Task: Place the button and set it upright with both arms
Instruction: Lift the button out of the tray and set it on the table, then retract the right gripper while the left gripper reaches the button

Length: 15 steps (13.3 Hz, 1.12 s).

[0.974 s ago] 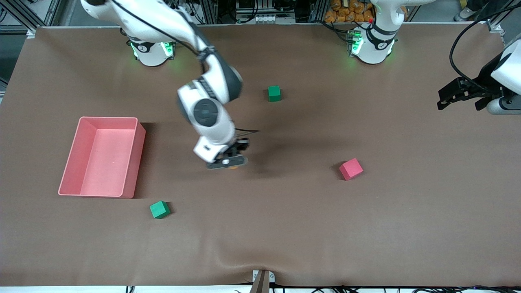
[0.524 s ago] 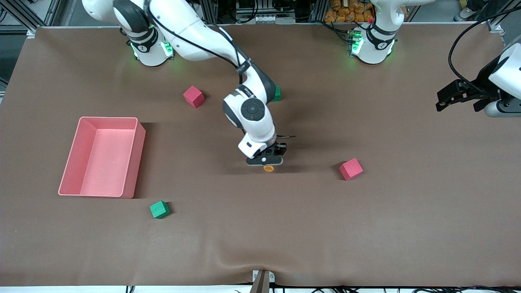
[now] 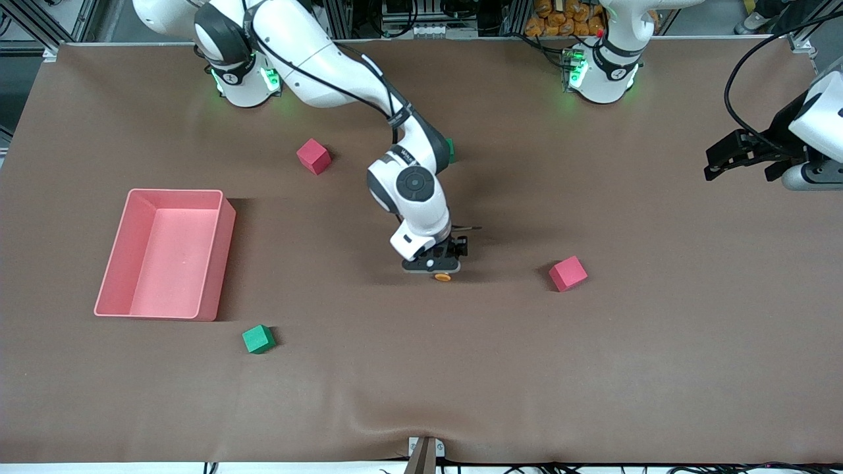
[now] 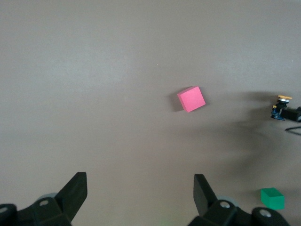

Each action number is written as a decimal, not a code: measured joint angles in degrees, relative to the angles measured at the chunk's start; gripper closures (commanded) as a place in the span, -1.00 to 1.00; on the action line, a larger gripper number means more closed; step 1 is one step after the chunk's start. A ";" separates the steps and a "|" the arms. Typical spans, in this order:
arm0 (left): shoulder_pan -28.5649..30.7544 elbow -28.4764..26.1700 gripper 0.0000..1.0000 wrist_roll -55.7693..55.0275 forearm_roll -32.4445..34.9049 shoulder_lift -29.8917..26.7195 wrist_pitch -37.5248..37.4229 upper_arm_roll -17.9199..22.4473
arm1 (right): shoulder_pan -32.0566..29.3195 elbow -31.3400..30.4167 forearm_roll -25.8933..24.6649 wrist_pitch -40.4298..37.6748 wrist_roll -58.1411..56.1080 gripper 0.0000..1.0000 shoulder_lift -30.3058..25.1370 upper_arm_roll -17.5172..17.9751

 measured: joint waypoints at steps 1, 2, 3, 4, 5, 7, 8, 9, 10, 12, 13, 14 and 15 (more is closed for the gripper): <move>-0.02 0.00 -1.00 0.00 0.00 0.11 0.00 -0.04 | -1.60 0.62 -0.01 -0.03 -0.03 -1.00 -0.19 -0.14; -0.05 0.00 -1.00 0.00 -0.20 0.19 0.00 -0.10 | -3.45 1.13 -0.02 -0.07 -0.05 -1.00 -0.69 -0.25; -0.10 -0.03 -1.00 0.00 -0.73 0.36 -0.03 -0.16 | -5.72 1.42 -0.02 -0.28 -0.28 -1.00 -1.45 -0.38; -0.23 -0.08 -1.00 0.00 -1.21 0.69 -0.07 -0.21 | -8.05 1.44 -0.08 -1.16 -1.60 -1.00 -2.30 -0.44; -0.64 -0.10 -1.00 -0.16 -1.55 1.22 -0.07 -0.29 | -10.34 1.45 -0.09 -3.15 -4.26 -1.00 -3.20 -0.52; -2.17 -0.09 -1.00 -2.39 -1.99 2.60 -0.05 -0.51 | -14.32 1.51 -0.10 -7.91 -11.66 -1.00 -5.60 -1.20; -3.13 -0.08 -1.00 -3.57 -2.06 3.44 -0.03 -0.67 | -16.26 1.56 -0.10 -10.50 -16.37 -1.00 -7.22 -1.56; -4.38 -0.07 -1.00 -4.74 -2.07 4.31 0.02 -0.78 | -18.19 1.57 -0.08 -13.59 -20.85 -1.00 -8.99 -1.71; -5.65 0.02 -1.00 -6.06 -2.07 5.15 0.10 -0.88 | -19.95 1.58 -0.08 -16.89 -24.57 -1.00 -10.65 -1.76; -7.60 1.02 -1.00 -8.09 -2.07 7.02 0.48 -0.98 | -22.84 1.54 -0.08 -22.87 -29.99 -1.00 -13.27 -1.84; -8.33 2.10 -1.00 -8.27 -2.06 8.28 0.61 -1.01 | -24.08 1.51 -0.08 -24.82 -31.80 -1.00 -14.18 -1.88; -9.18 3.21 -1.00 -8.27 -1.92 9.65 0.64 -1.00 | -25.18 1.50 -0.08 -26.13 -33.26 -1.00 -14.91 -1.91; -10.28 4.28 -1.00 -8.45 -1.43 11.16 0.66 -1.02 | -26.28 1.49 -0.08 -26.96 -34.52 -1.00 -15.58 -1.93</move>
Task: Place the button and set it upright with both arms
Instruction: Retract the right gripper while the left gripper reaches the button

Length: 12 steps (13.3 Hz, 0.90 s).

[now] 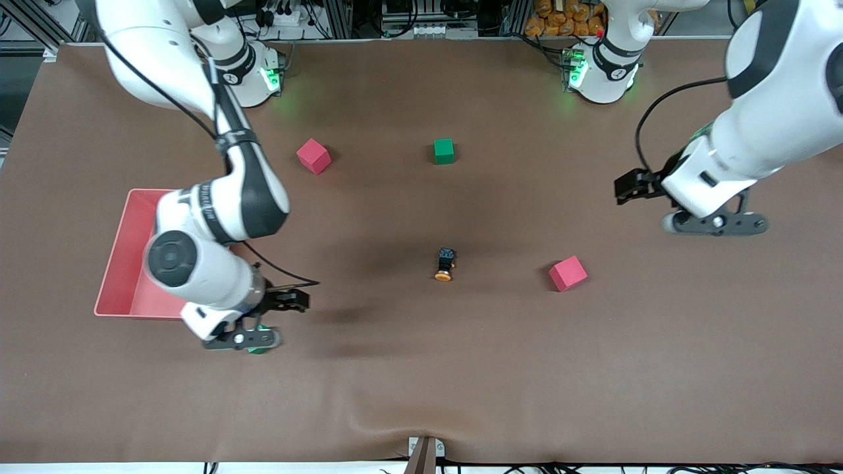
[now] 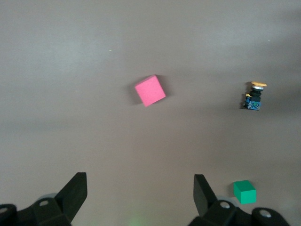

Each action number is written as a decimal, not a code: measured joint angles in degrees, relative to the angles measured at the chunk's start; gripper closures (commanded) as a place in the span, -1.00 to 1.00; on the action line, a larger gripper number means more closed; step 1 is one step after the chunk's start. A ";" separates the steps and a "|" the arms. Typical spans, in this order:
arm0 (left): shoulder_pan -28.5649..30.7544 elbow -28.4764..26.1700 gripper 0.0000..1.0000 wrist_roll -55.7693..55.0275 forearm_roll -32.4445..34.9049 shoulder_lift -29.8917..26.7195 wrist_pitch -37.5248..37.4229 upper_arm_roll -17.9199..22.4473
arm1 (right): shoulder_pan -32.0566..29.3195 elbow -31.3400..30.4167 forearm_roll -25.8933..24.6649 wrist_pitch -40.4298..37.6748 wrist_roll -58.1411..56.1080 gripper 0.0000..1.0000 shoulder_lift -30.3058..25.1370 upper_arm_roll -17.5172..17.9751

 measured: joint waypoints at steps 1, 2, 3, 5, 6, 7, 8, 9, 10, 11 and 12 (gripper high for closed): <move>-1.30 1.14 -1.00 -0.86 0.88 1.64 0.08 -0.01 | -1.08 -0.05 0.00 -0.57 -1.17 -1.00 -0.66 -0.04; -2.66 2.44 -1.00 -2.40 1.53 3.38 0.27 -0.01 | -2.17 -0.22 -0.04 -1.08 -2.30 -1.00 -1.33 -0.10; -3.88 3.82 -1.00 -3.91 1.86 5.12 0.56 -0.01 | -3.27 -0.70 -0.24 -1.37 -3.50 -1.00 -2.10 -0.20; -5.43 5.93 -1.00 -5.46 2.11 8.07 2.08 0.00 | -5.48 -2.24 -1.20 -1.62 -5.69 -1.00 -3.77 -0.44; -5.74 6.50 -1.00 -5.74 2.13 9.22 3.14 0.00 | -6.33 -3.37 -1.83 -1.67 -6.21 -1.00 -4.85 -0.48; -5.96 6.81 -1.00 -5.99 2.13 10.18 4.04 0.00 | -6.94 -4.74 -2.71 -1.74 -6.45 -1.00 -6.14 -0.55; -6.38 7.01 -1.00 -6.25 2.13 11.05 4.84 -0.01 | -7.39 -6.20 -3.68 -1.86 -6.48 -1.00 -7.67 -0.58; -7.37 7.04 -1.00 -6.76 2.13 11.90 5.67 0.00 | -7.77 -7.58 -4.55 -2.29 -6.49 -1.00 -9.35 -0.60; -9.02 7.06 -1.00 -7.99 2.13 12.88 6.82 0.07 | -8.19 -8.78 -4.97 -3.55 -6.49 -1.00 -11.19 -0.64; -10.97 7.08 -1.00 -9.58 2.14 13.97 8.11 0.16 | -8.62 -9.71 -5.17 -5.10 -6.49 -1.00 -13.03 -0.66; -12.74 7.10 -1.00 -10.65 2.22 15.14 9.34 0.22 | -9.21 -10.38 -5.36 -7.20 -6.49 -1.00 -14.90 -0.69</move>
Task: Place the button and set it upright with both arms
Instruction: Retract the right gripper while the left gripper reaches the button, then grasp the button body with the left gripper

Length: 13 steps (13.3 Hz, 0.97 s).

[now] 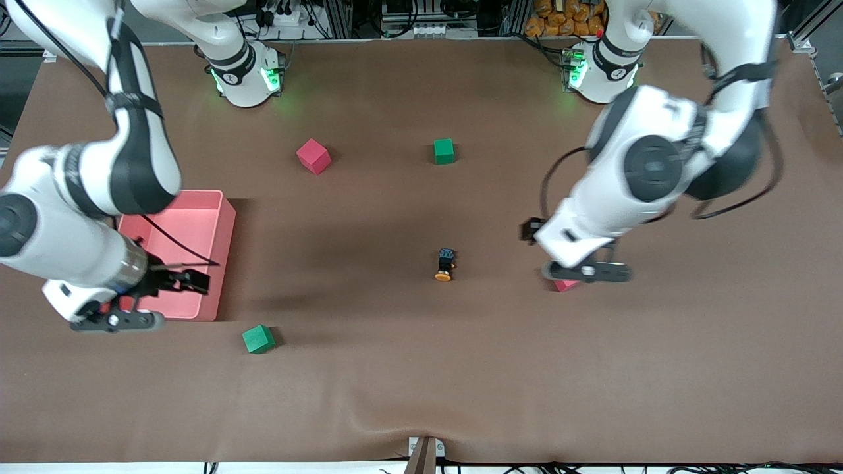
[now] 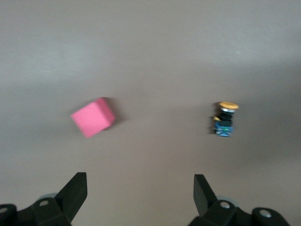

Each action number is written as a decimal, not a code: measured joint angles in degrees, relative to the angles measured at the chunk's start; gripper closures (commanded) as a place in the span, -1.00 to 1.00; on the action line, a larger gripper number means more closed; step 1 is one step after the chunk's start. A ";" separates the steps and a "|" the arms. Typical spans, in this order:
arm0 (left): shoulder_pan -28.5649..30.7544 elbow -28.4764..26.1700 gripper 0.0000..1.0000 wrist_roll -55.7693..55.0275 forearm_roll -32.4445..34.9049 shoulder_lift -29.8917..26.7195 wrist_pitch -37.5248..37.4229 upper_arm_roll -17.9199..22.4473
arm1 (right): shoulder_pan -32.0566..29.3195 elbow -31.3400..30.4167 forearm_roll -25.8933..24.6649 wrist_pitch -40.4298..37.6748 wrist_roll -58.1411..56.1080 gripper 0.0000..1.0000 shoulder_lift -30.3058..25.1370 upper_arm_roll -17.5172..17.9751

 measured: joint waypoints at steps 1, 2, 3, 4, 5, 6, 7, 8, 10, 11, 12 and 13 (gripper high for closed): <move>-1.34 0.02 -1.00 -0.29 0.17 1.32 1.47 0.05 | -0.97 -0.51 -0.14 -2.04 -0.03 -1.00 -1.90 -0.02; -2.21 0.03 -1.00 -0.27 0.27 2.72 3.16 0.08 | -2.20 -0.89 -0.22 -3.65 -0.59 -1.00 -3.57 -0.04; -2.83 0.04 -1.00 -0.26 0.29 4.23 5.23 0.16 | -3.72 -1.11 -0.28 -4.85 -2.53 -1.00 -5.02 -0.06; -3.32 0.04 -1.00 -0.26 0.30 5.85 7.56 0.17 | -5.52 -1.26 -0.29 -5.99 -5.18 -1.00 -6.26 -0.09; -3.68 0.05 -1.00 -0.26 0.30 7.41 9.95 0.19 | -7.55 -1.56 -0.29 -7.31 -7.77 -1.00 -7.37 -0.10; -4.07 0.08 -1.00 -0.31 0.30 9.04 12.53 0.20 | -9.78 -2.09 -0.28 -8.97 -9.97 -1.00 -8.56 -0.12; -4.58 0.10 -1.00 -0.52 0.30 10.48 14.79 0.20 | -11.49 -2.71 -0.25 -10.65 -11.32 -1.00 -9.74 -0.13; -5.37 0.12 -1.00 -1.01 0.30 11.92 17.22 0.23 | -12.49 -3.36 -0.25 -12.14 -11.88 -1.00 -11.05 -0.13; -7.84 0.17 -1.00 -2.82 0.30 14.68 21.65 1.24 | -12.66 -4.30 -0.24 -13.47 -11.93 -1.00 -13.68 0.14; -9.62 0.20 -1.00 -3.70 0.30 15.99 23.44 2.57 | -12.57 -4.55 -0.25 -13.64 -11.91 -1.00 -14.90 0.45; -11.35 0.24 -1.00 -4.89 0.30 17.07 25.00 3.98 | -12.57 -4.76 -0.25 -13.79 -11.91 -1.00 -15.93 0.62; -12.91 0.30 -1.00 -6.44 0.30 17.97 26.12 5.03 | -12.58 -4.87 -0.25 -14.22 -11.91 -1.00 -16.79 0.64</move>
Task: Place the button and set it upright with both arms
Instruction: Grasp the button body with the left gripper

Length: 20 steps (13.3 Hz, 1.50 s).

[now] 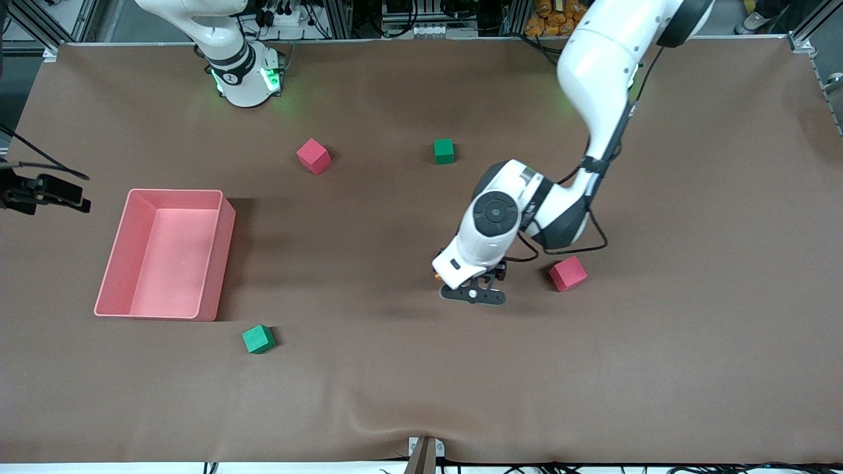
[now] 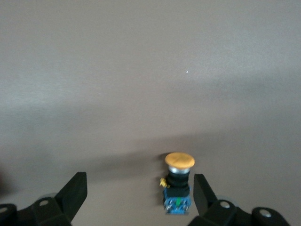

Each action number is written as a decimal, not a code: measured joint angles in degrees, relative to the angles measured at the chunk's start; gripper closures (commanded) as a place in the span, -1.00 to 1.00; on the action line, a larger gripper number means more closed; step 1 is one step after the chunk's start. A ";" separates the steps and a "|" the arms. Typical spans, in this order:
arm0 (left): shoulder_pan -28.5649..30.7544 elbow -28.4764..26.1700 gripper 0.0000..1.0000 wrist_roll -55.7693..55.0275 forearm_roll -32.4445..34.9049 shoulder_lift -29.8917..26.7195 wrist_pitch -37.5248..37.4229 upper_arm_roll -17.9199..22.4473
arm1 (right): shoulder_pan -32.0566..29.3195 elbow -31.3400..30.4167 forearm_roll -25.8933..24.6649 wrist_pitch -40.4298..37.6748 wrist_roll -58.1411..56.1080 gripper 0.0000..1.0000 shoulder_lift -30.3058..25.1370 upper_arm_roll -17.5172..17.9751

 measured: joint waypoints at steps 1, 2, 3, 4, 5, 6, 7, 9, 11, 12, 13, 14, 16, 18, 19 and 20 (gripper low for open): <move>-1.40 0.01 -1.00 -1.81 0.00 0.78 0.87 0.57 | 0.00 -0.03 0.00 -0.72 0.00 -1.00 -0.83 0.01; -2.56 0.06 -1.00 -3.72 0.00 1.36 1.78 0.86 | 0.00 -0.06 0.00 -1.63 0.00 -1.00 -1.77 0.07; -3.36 0.14 -1.00 -5.12 0.00 1.71 2.32 1.09 | 0.00 -0.06 0.00 -2.63 0.00 -1.00 -2.66 0.19; -3.80 0.18 -1.00 -5.89 0.00 1.82 2.46 1.23 | 0.00 -0.09 0.00 -3.39 0.00 -1.00 -3.44 0.35; -3.90 0.21 -1.00 -6.03 0.00 1.81 2.47 1.29 | 0.01 -0.18 0.00 -3.69 0.01 -1.00 -3.88 0.48; -3.89 0.23 -1.00 -6.03 0.00 1.82 2.46 1.37 | 0.00 -0.29 0.00 -3.68 0.01 -1.00 -3.95 0.50; -3.88 0.23 -1.00 -6.03 0.00 1.87 2.45 1.43 | 0.00 -0.45 0.00 -3.60 0.01 -1.00 -3.91 0.46; -3.87 0.22 -0.94 -6.03 0.00 2.23 2.44 1.46 | -0.02 -0.43 -0.02 -3.56 0.04 -1.00 -3.97 0.33; -3.87 0.15 -0.92 -6.07 0.00 2.65 2.35 1.45 | -0.04 -0.12 -0.01 -4.25 0.05 -1.00 -4.31 0.11; -3.88 -0.17 -0.92 -6.15 0.00 2.76 2.25 1.45 | -0.04 -0.08 0.02 -4.77 0.05 -1.00 -4.52 0.15; -3.88 -0.65 -0.92 -6.28 0.00 2.89 2.21 1.44 | -0.02 -0.06 0.02 -4.99 0.05 -1.00 -4.64 0.29; -3.89 -1.07 -0.87 -6.35 0.00 3.14 2.20 1.44 | 0.00 -0.04 0.03 -5.01 0.05 -1.00 -4.66 0.51; -3.92 -1.39 -0.78 -6.49 0.00 3.69 2.21 1.39 | 0.03 0.07 0.03 -5.04 0.07 -1.00 -4.67 0.79; -4.17 -1.38 -0.75 -6.78 0.00 3.79 2.22 1.24 | 0.01 1.13 0.03 -5.85 0.28 -1.00 -4.71 0.57; -4.42 -1.38 -0.74 -7.06 0.00 3.80 2.22 1.24 | -0.01 2.05 0.03 -6.75 0.33 -1.00 -4.76 0.35; -4.61 -1.39 -0.72 -7.19 0.00 3.84 2.22 1.24 | -0.03 2.76 0.02 -7.33 0.33 -1.00 -4.85 0.18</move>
